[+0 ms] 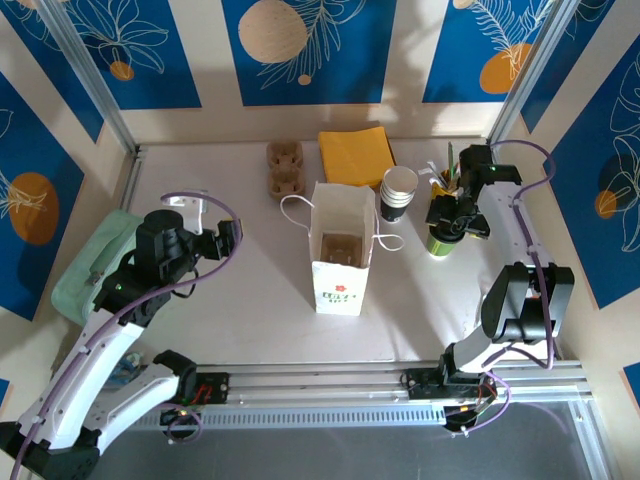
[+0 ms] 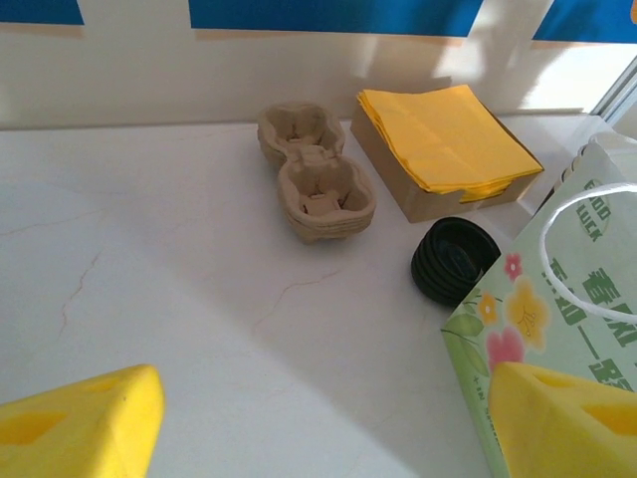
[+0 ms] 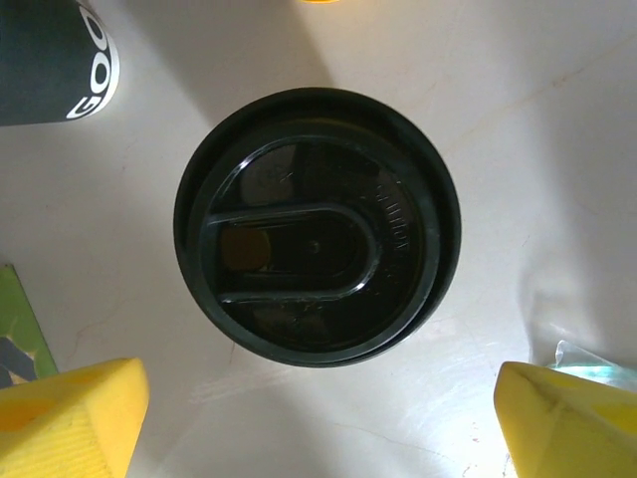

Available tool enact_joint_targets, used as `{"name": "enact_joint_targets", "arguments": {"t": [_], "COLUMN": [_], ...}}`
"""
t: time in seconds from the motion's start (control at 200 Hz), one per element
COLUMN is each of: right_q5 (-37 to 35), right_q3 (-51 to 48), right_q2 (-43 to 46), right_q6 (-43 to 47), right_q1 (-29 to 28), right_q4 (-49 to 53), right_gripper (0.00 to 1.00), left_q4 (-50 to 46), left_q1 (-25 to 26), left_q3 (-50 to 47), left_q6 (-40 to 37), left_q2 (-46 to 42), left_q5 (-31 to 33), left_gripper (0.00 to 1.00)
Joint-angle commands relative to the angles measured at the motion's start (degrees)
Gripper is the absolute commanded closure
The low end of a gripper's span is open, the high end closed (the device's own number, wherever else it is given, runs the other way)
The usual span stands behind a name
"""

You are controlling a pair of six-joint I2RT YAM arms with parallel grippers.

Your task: Pack the takeout coffee

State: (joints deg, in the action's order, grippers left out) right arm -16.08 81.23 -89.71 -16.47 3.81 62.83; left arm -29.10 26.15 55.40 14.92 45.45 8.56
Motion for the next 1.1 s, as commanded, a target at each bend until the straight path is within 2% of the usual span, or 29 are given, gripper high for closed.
{"name": "enact_joint_targets", "arguments": {"t": [0.0,0.19,0.23,0.37,0.92,1.095], "right_q5": [3.11,5.04,5.35,4.59,1.93,1.31], "right_q3": [1.50,1.57,1.70,1.89,5.22,6.30], "right_q2": [-0.44,-1.41,-1.81,-3.25,-7.90,-9.38], "right_q6": [1.44,1.27,1.27,1.60,2.85,2.72], "right_q1": [0.78,1.19,1.20,1.20,1.02,1.11], "right_q4": [-0.16,-0.86,-0.95,-0.69,-0.25,0.95], "right_gripper": [0.09,0.08,0.00,0.00,0.07,0.12], "left_q4": [1.57,1.32,1.31,1.33,1.51,1.28], "left_q1": [0.22,0.23,0.22,0.22,0.22,0.22], "left_q3": [-0.21,-0.11,-0.11,-0.03,-0.11,-0.11], "left_q6": [-0.08,-0.13,-0.10,-0.17,-0.59,-0.76], "left_q2": [-0.79,-0.89,-0.84,-0.89,-1.07,-1.12], "left_q5": [-1.19,-1.48,-1.53,-1.79,-1.70,-1.44], "left_gripper": [0.16,0.15,0.15,0.15,0.15,0.15]}}
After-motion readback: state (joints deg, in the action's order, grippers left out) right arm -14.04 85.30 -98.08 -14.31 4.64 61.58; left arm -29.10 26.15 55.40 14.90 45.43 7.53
